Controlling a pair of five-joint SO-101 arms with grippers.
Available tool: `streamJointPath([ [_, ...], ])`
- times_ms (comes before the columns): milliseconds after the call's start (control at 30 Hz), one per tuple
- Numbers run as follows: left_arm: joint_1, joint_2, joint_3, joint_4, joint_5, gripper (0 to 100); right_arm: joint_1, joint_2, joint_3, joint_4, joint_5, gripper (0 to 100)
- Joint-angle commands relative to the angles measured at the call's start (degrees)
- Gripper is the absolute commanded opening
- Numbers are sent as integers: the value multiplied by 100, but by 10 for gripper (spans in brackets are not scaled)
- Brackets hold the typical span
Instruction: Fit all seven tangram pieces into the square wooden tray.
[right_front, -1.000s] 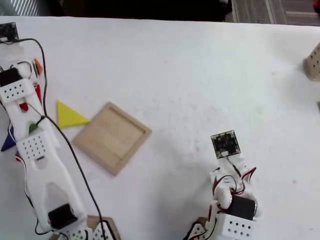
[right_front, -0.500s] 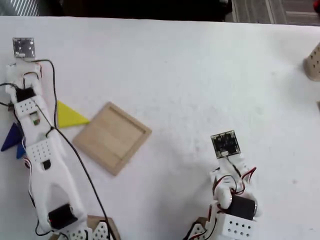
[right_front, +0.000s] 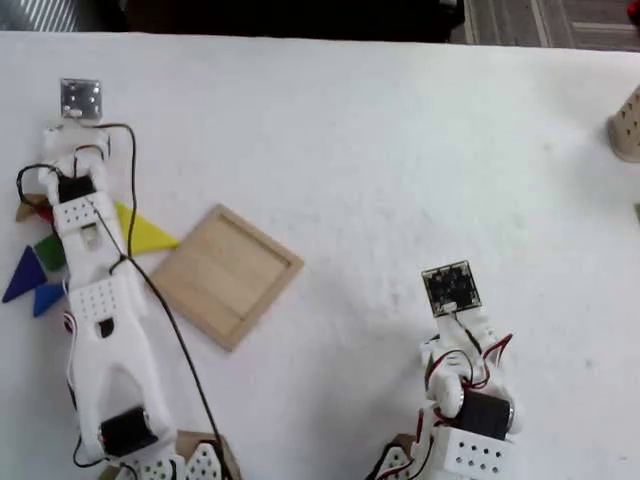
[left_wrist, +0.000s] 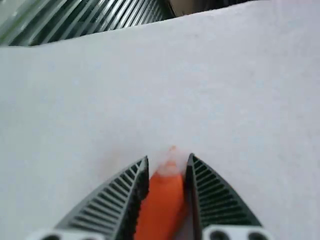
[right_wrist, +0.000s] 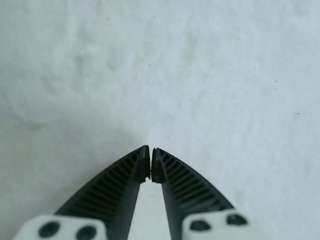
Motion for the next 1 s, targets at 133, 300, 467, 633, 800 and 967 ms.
streamJointPath([
  [133, 22, 4, 18, 62, -44, 154, 66, -48, -44, 31, 88, 18],
  [300, -207, -22, -26, 308, -53, 154, 66, -48, -44, 31, 88, 18],
  [467, -470, -400, -70, 1556, -53, 154, 66, -48, -44, 31, 88, 18],
  [633, -611, -971, -70, 3147, -18, 154, 66, -48, -44, 31, 88, 18],
  [800, -743, -1490, -70, 4580, -9, 154, 66, -48, -44, 31, 88, 18],
  [967, -963, -1947, -70, 5908, -9, 154, 75, -48, -44, 31, 88, 18],
])
